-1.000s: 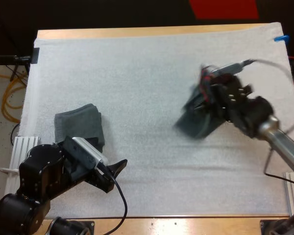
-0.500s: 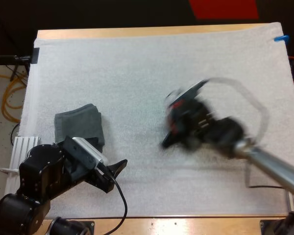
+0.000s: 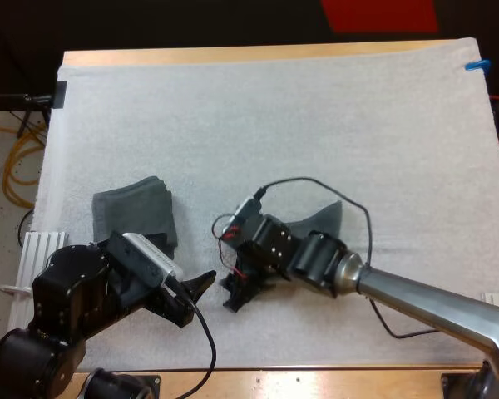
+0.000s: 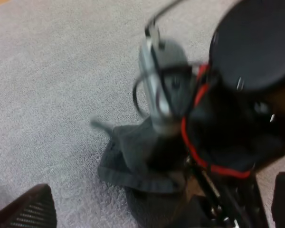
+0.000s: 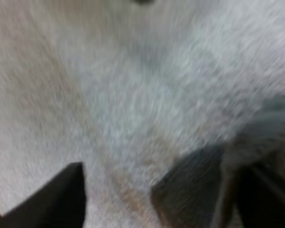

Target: Pick towel from pile fold and stack

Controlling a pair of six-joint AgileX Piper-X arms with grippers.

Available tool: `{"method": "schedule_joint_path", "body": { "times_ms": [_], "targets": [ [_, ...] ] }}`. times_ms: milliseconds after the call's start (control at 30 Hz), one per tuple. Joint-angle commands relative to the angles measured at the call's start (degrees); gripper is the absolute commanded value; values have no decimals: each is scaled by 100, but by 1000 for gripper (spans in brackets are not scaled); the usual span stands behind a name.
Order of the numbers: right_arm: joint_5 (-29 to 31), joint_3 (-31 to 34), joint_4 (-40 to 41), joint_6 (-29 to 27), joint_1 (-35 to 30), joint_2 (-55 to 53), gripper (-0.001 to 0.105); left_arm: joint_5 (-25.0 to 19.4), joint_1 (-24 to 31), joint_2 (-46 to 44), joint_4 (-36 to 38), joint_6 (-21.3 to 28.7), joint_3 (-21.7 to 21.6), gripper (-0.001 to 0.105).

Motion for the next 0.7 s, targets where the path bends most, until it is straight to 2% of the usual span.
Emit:
{"method": "schedule_joint_path", "body": {
  "times_ms": [0, 233, 333, 467, 667],
  "targets": [
    [94, -156, 67, -113, -49, -128, 69, 2, -32, -18, -50, 20, -8, 88],
    [348, -317, 231, -98, -803, -207, 69, 2, -32, 46, -50, 336, -8, 88],
    [348, -317, 338, 70, -1337, -207, 69, 2, -32, 138, -50, 336, -8, 88],
    [331, -317, 354, 591, -2242, -207, 69, 2, -32, 369, -50, 336, -8, 88],
    [-321, -317, 697, 1142, -3426, -207, 69, 2, -32, 989, -399, 433, -8, 88]
  ]
}}
